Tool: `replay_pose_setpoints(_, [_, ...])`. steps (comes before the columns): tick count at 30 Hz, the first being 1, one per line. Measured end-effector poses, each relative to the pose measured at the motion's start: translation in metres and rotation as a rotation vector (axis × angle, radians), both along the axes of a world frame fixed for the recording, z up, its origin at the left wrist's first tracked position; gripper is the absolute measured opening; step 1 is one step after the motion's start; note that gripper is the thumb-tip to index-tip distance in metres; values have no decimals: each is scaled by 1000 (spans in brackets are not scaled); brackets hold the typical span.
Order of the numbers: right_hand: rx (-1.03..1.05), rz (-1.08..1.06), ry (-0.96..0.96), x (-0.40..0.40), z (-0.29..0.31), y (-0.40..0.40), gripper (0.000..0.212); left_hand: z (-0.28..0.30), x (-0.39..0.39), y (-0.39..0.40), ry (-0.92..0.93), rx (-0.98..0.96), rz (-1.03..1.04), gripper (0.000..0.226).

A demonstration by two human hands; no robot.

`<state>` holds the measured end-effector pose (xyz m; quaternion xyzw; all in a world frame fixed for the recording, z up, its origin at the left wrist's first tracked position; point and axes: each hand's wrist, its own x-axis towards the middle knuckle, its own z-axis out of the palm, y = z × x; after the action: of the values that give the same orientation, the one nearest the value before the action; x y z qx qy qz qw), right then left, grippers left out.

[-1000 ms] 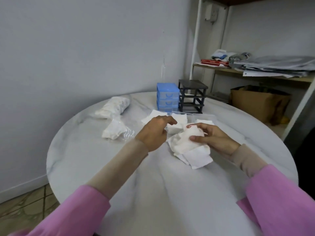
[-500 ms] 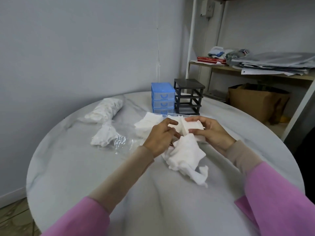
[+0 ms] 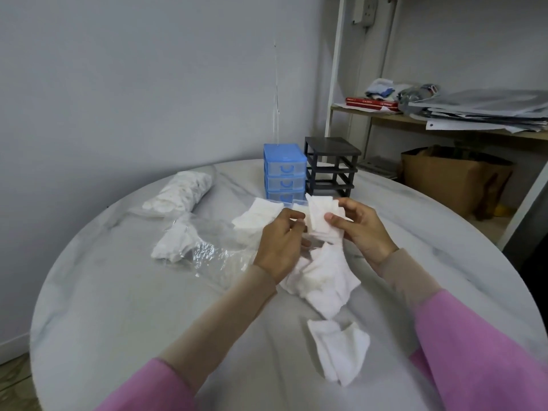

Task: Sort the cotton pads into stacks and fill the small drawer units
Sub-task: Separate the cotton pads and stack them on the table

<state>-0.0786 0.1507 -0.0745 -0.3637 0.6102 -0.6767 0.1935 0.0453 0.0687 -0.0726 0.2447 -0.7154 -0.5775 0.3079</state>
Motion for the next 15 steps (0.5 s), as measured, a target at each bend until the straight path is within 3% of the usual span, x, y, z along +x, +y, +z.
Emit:
replay_pose_setpoints(3, [-9,20,67,3,-2,4,18,-4,0,-1,56,-27,-43,10])
replay_pose_setpoints(7, [-57,44,89,7,-2,5,17,-4,-1,4,159,133,-179,7])
replay_pose_setpoints(12, [-58,77,60,10,-3,5,10,-1,1,0,154,260,-152,22])
replay_pose_setpoints(15, [-45,36,84,9,-6,3,14,-1,2,0,132,268,-214,13])
